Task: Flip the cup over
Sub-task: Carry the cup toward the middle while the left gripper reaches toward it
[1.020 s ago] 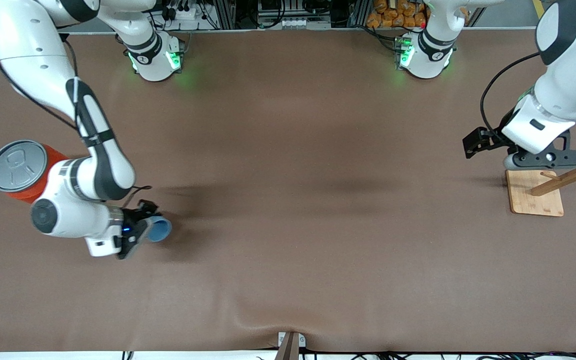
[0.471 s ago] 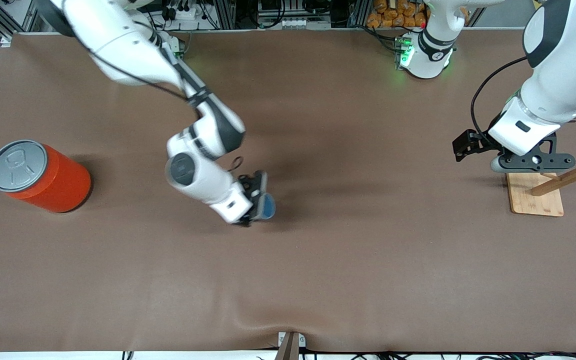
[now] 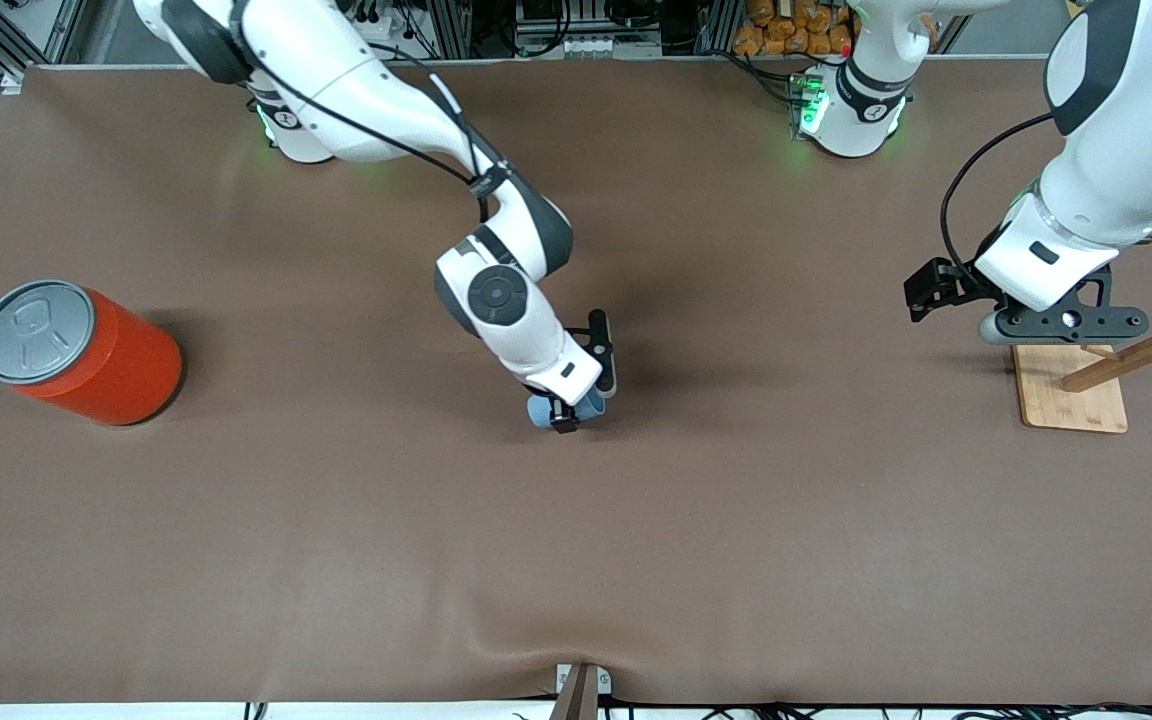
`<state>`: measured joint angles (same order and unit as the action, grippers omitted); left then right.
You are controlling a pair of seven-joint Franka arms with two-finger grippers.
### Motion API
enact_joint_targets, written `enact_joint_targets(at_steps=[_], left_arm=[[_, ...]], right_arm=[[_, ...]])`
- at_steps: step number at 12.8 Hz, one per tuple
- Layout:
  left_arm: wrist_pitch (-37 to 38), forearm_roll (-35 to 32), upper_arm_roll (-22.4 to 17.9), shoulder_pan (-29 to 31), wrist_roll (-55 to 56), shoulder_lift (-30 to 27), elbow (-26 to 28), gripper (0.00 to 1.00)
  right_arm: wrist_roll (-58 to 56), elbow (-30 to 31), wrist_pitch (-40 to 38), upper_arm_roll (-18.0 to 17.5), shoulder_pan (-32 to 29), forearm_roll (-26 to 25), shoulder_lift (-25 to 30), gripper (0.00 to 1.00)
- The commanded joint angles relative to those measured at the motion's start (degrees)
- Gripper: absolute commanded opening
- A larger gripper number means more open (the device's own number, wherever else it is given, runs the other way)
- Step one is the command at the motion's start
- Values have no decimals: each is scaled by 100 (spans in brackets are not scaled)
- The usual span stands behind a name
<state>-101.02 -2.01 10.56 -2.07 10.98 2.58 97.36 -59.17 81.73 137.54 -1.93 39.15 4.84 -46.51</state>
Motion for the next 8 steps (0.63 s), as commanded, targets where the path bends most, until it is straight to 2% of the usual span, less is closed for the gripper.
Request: enact_joint_targets(at_steps=[1, 3, 5, 8], left_arm=[[91, 209, 130, 31, 0, -39, 11, 100], [74, 612, 174, 31, 44, 75, 81, 100], [-5, 1060, 174, 31, 35, 399, 73, 100], [-802, 2386, 279, -143, 35, 1180, 73, 100]], right_arm=[[239, -315, -35, 272, 259, -123, -218, 100], [221, -412, -113, 272, 259, -106, -96, 100], [361, -657, -848, 263, 259, -53, 98, 100], [1027, -852, -1948, 281, 93, -27, 694, 100]])
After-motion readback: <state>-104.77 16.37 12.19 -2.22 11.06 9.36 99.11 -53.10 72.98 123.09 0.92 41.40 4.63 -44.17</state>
